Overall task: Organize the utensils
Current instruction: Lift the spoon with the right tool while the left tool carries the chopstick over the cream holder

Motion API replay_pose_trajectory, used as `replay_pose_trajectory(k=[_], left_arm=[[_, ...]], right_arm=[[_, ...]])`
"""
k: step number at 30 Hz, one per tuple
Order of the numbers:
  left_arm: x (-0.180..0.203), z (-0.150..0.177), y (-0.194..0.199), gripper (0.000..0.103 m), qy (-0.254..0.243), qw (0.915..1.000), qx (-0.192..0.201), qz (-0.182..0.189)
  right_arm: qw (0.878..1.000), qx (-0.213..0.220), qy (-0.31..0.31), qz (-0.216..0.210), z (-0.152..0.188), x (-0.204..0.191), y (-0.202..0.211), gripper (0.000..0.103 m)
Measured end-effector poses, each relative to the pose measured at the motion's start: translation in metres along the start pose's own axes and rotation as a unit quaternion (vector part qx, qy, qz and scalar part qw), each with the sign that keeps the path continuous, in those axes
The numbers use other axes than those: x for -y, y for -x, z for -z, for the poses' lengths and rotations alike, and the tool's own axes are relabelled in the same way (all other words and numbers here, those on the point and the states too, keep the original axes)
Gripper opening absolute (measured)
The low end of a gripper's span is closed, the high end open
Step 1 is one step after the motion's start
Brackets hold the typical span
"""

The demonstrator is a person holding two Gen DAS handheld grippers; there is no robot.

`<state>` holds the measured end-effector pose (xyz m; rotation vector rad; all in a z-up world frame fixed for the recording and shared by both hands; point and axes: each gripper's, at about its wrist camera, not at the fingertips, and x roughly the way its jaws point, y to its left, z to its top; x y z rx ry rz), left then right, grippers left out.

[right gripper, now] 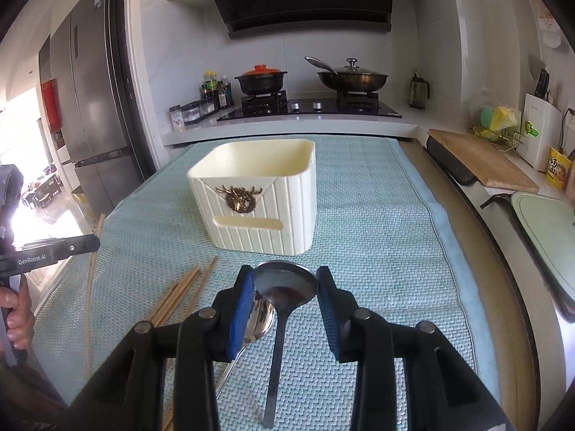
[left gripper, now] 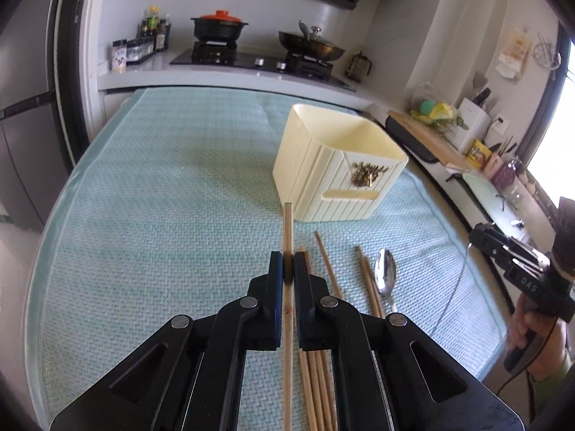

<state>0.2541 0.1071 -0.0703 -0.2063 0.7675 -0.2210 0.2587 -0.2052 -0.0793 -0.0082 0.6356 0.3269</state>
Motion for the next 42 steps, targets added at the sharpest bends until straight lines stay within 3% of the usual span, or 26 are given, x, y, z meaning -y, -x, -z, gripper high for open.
replay_pose_trajectory(k=[15, 25, 35, 42], left_arm=[[0.006, -0.015, 0.055, 0.004, 0.011, 0.9969, 0.075, 0.021], [0.016, -0.054, 0.062, 0.004, -0.003, 0.9945, 0.096, 0.041], [0.029, -0.133, 0.062, 0.004, -0.021, 0.9903, 0.128, 0.049], [0.038, -0.193, 0.031, 0.004, -0.014, 0.9882, 0.149, 0.035]], right_arm=[[0.999, 0.050, 0.015, -0.008, -0.021, -0.010, 0.042, 0.036], [0.997, 0.064, 0.027, -0.021, -0.051, -0.009, 0.051, 0.036], [0.994, 0.102, 0.032, -0.025, -0.134, -0.006, 0.050, 0.035], [0.993, 0.113, 0.026, -0.027, -0.197, -0.007, 0.011, 0.035]])
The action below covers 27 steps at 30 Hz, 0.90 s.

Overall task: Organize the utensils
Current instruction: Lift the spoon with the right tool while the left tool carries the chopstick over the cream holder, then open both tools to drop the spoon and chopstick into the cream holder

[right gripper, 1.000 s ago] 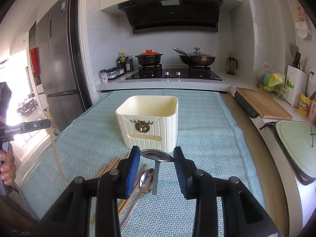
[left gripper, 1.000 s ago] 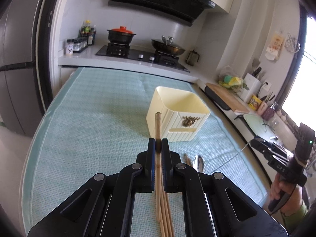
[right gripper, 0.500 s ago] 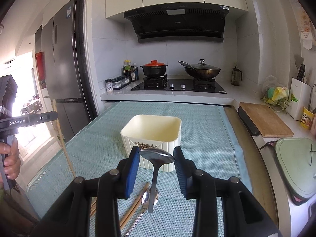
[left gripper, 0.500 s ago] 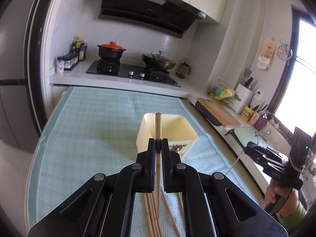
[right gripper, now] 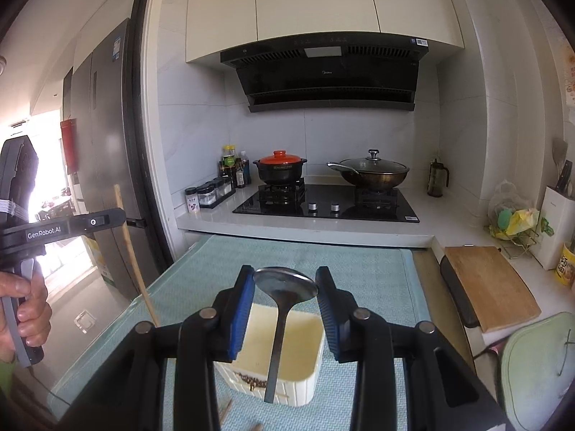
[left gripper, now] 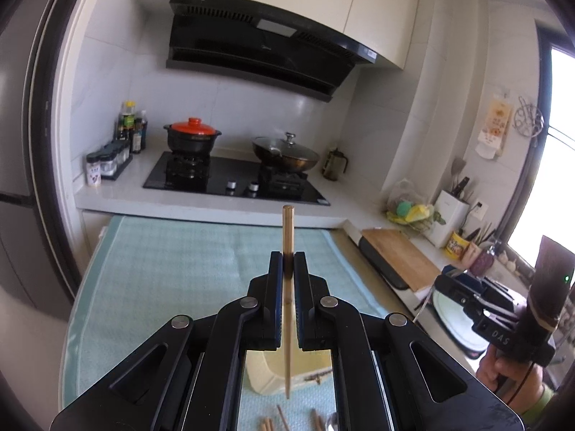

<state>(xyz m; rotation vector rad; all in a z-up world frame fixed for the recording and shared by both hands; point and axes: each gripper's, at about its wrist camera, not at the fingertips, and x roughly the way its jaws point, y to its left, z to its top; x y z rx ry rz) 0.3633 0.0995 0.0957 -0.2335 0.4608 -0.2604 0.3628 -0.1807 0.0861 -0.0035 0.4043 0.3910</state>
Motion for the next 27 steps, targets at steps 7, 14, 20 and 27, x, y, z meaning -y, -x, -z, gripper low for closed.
replay_pose_trajectory(k=[7, 14, 20, 27], left_arm=[[-0.001, -0.011, -0.061, 0.004, 0.003, 0.9994, 0.008, -0.033], [-0.008, 0.005, -0.119, 0.004, 0.003, 0.9981, -0.023, -0.057], [-0.016, 0.028, -0.151, 0.004, 0.009, 0.9956, -0.067, -0.065], [-0.017, 0.045, -0.177, 0.005, -0.002, 0.9902, -0.115, -0.079]], right_arm=[[0.999, -0.029, -0.025, 0.002, 0.000, 0.016, -0.072, 0.035], [0.994, -0.098, -0.048, 0.000, 0.029, 0.036, -0.134, 0.035], [0.987, -0.151, -0.048, 0.007, 0.053, 0.041, -0.168, 0.035], [0.981, -0.184, -0.054, 0.019, 0.064, 0.044, -0.189, 0.036]])
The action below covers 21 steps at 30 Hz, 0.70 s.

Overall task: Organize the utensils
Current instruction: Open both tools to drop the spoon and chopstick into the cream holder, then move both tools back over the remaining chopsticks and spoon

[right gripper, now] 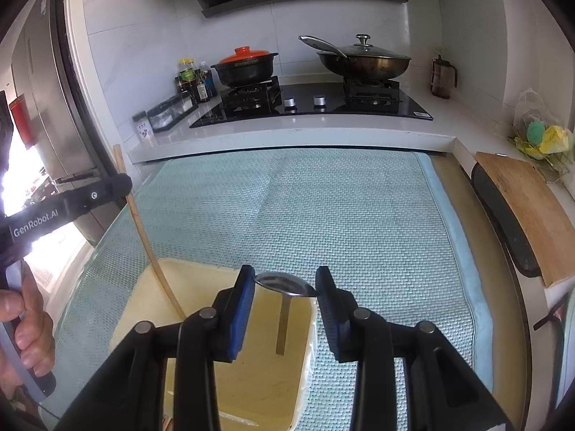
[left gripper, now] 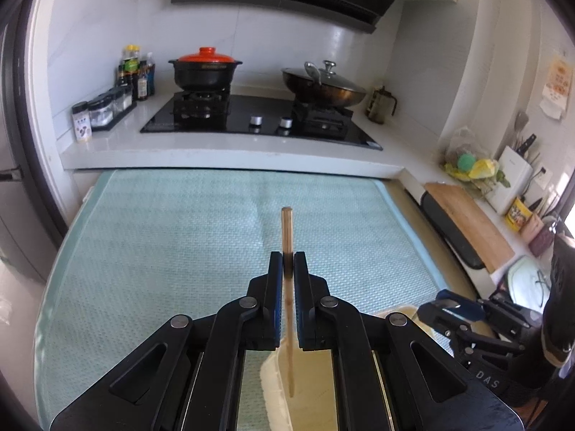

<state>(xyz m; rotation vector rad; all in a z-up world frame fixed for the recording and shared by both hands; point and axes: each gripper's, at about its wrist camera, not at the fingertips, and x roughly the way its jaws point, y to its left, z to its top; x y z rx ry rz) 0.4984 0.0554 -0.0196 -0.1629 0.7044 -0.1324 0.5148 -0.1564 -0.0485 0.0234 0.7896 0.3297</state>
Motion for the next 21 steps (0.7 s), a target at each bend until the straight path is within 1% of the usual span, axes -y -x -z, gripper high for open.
replay_pose_trajectory(k=[1, 2, 3, 4, 5, 6, 7, 8, 9, 10, 12, 14, 16, 18, 21], left_arm=[[0.000, 0.001, -0.001, 0.007, 0.001, 1.0000, -0.005, -0.003], [0.000, 0.001, -0.002, 0.015, 0.003, 0.9999, -0.012, -0.001], [-0.001, 0.001, -0.001, 0.031, 0.006, 0.9998, -0.018, -0.001], [-0.002, 0.002, 0.002, 0.041, 0.010, 0.9998, -0.019, -0.002], [-0.003, 0.003, 0.009, 0.054, 0.010, 0.9999, -0.014, -0.003], [-0.003, 0.004, 0.019, 0.058, 0.003, 1.0000, -0.004, -0.005], [-0.003, 0.005, 0.031, 0.059, -0.007, 0.9999, 0.004, -0.008], [-0.004, 0.007, 0.043, 0.064, -0.015, 0.9998, 0.009, -0.010], [-0.005, 0.011, 0.058, 0.073, -0.023, 0.9996, 0.015, -0.012], [-0.007, 0.016, 0.075, 0.078, -0.029, 0.9992, 0.023, -0.013], [-0.013, 0.031, 0.111, 0.096, -0.038, 0.9982, 0.041, -0.020], [-0.018, 0.052, 0.146, 0.100, -0.053, 0.9968, 0.053, -0.029], [-0.022, 0.078, 0.176, 0.102, -0.068, 0.9955, 0.052, -0.040], [-0.027, 0.106, 0.199, 0.103, -0.079, 0.9947, 0.042, -0.052], [-0.034, 0.153, 0.217, 0.103, -0.081, 0.9948, 0.012, -0.060]], right_arm=[[1.000, -0.003, -0.003, 0.000, -0.001, 0.001, -0.002, 0.036], [1.000, -0.003, -0.004, 0.001, -0.002, 0.001, -0.002, 0.037], [1.000, -0.002, -0.004, 0.004, -0.004, 0.003, -0.002, 0.043], [1.000, 0.001, -0.006, 0.005, -0.004, 0.004, 0.001, 0.049], [1.000, 0.007, -0.009, 0.003, -0.005, 0.005, 0.006, 0.057], [1.000, 0.014, -0.012, 0.001, -0.006, 0.007, 0.013, 0.058], [1.000, 0.021, -0.014, 0.000, -0.007, 0.009, 0.020, 0.058], [1.000, 0.028, -0.014, -0.001, -0.006, 0.012, 0.030, 0.058], [0.999, 0.037, -0.013, -0.001, -0.005, 0.014, 0.040, 0.058], [0.999, 0.047, -0.010, 0.001, -0.001, 0.016, 0.053, 0.058], [0.998, 0.066, 0.004, 0.007, 0.012, 0.019, 0.080, 0.058], [0.997, 0.078, 0.023, 0.015, 0.035, 0.021, 0.108, 0.058], [0.995, 0.083, 0.044, 0.027, 0.065, 0.023, 0.133, 0.058], [0.994, 0.088, 0.058, 0.038, 0.099, 0.027, 0.155, 0.058], [0.992, 0.090, 0.068, 0.056, 0.153, 0.026, 0.178, 0.058]])
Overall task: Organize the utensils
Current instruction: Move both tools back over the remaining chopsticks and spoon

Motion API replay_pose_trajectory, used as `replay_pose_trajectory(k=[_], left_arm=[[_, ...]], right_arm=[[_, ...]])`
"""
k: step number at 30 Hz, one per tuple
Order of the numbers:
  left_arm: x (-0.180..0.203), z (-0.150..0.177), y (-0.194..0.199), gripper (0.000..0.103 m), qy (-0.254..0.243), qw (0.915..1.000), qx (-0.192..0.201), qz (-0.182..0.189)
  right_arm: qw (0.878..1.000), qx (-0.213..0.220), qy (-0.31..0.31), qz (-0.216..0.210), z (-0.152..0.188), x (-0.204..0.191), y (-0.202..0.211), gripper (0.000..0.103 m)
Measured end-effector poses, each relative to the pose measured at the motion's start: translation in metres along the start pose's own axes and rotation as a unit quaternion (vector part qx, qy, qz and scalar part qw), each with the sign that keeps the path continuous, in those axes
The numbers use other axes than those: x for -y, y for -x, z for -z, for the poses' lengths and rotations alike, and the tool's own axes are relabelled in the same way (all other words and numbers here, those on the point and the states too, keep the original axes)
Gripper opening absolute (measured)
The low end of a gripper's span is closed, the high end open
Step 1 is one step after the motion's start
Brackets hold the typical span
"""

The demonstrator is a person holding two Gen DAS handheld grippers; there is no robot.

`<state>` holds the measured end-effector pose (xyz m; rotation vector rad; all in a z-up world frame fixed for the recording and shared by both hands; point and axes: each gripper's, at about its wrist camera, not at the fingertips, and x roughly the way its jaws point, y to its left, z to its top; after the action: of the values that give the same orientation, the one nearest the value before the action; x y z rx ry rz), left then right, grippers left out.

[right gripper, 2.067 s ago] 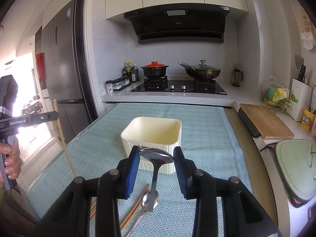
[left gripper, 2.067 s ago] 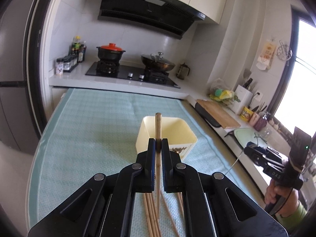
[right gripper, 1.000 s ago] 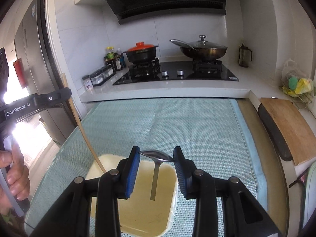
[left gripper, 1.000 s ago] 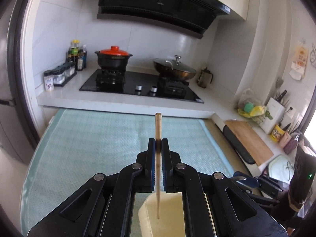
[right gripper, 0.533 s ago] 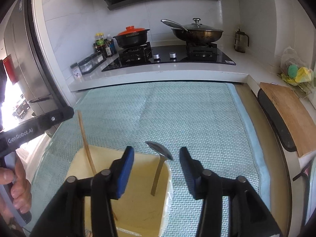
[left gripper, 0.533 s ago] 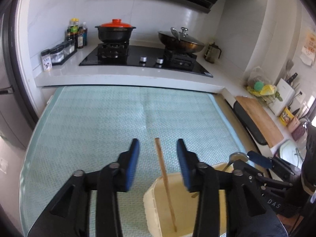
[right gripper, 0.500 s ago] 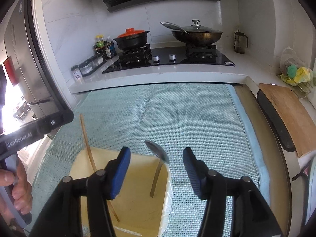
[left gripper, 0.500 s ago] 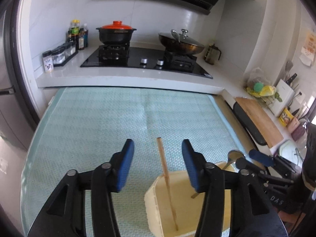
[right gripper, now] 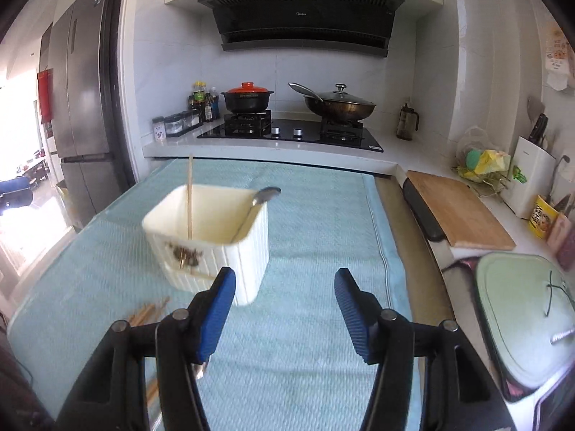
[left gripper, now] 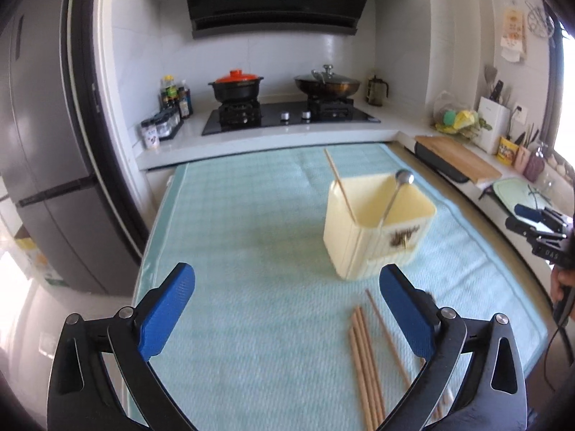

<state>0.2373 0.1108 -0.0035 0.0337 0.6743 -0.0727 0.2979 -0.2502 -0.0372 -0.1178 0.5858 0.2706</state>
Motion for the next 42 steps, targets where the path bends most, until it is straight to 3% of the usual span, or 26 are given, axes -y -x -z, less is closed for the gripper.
replay_pose_trajectory(k=[6, 11, 15, 23, 33, 42], left_arm=[[0.009, 0.092, 0.010, 0.103, 0.038, 0.9985, -0.039, -0.012], [0.021, 0.132, 0.004, 0.102, 0.083, 0.9942, -0.067, 0.010], [0.025, 0.137, -0.003, 0.102, 0.103, 0.9918, -0.072, 0.023], [0.031, 0.142, -0.012, 0.102, 0.086, 0.9933, -0.075, 0.016], [0.046, 0.147, -0.058, 0.102, 0.066, 0.9919, -0.107, 0.017], [0.042, 0.143, -0.097, 0.102, 0.082, 0.9884, -0.128, 0.007]], right_arm=[[0.999, -0.015, -0.012, 0.040, 0.094, -0.016, 0.039, 0.058], [0.997, -0.040, -0.045, 0.041, 0.140, -0.028, 0.049, 0.058], [0.998, -0.046, -0.030, 0.037, 0.151, -0.041, 0.048, 0.058], [0.998, -0.055, -0.040, 0.020, 0.156, -0.056, 0.039, 0.058], [0.997, -0.070, -0.032, 0.012, 0.164, -0.070, 0.036, 0.058], [0.997, -0.077, -0.025, 0.003, 0.165, -0.077, 0.033, 0.058]])
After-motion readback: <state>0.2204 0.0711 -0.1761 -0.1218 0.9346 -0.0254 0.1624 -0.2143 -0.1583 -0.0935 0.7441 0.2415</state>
